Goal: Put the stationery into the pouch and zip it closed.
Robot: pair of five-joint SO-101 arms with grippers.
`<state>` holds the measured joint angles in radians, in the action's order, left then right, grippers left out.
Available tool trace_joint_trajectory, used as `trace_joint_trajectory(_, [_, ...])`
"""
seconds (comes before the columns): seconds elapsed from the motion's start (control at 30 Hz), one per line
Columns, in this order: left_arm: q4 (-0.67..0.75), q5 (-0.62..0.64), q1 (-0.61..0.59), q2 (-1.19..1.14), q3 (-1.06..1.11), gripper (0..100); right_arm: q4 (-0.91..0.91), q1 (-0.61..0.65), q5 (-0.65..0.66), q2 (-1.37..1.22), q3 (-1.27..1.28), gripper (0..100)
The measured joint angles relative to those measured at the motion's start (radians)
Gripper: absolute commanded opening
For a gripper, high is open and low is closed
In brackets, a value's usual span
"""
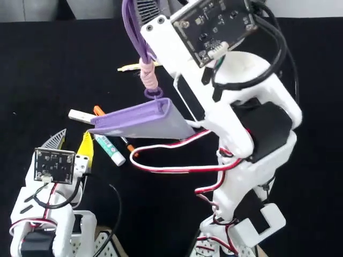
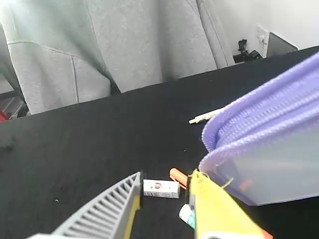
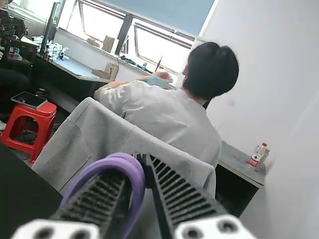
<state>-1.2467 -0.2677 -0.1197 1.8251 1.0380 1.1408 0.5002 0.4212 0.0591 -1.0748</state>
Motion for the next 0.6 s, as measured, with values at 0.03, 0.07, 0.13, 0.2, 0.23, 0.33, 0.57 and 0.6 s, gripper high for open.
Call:
trace_joint_trajectory(0.03, [0.0,0.0,0.0,0.0,0.0,17,0.0,0.0,0.0,-0.002,0.005,1.1])
trace_joint_trajectory(0.07, [0.0,0.0,0.0,0.0,0.0,17,0.0,0.0,0.0,-0.002,0.009,1.1])
trace_joint_trajectory(0.13, [0.005,0.0,0.0,0.0,0.0,17,0.017,0.028,-0.002,-0.003,0.014,1.1])
trace_joint_trajectory(0.2, [0.037,0.0,0.002,0.0,0.012,17,0.048,0.087,0.0,-0.003,0.017,1.1])
trace_joint_trajectory(0.23, [0.064,0.0,0.002,0.0,0.029,17,0.066,0.124,0.0,-0.003,0.018,1.1])
trace_joint_trajectory(0.33, [0.163,0.0,0.0,0.0,0.109,17,0.117,0.229,0.0,-0.003,0.018,1.1])
trace_joint_trajectory(0.57, [0.466,0.184,0.052,-0.011,0.276,17,0.244,0.387,0.0,-0.003,0.015,1.1])
trace_joint_trajectory(0.6, [0.512,0.207,0.092,-0.011,0.284,17,0.253,0.39,0.0,-0.003,0.015,1.1])
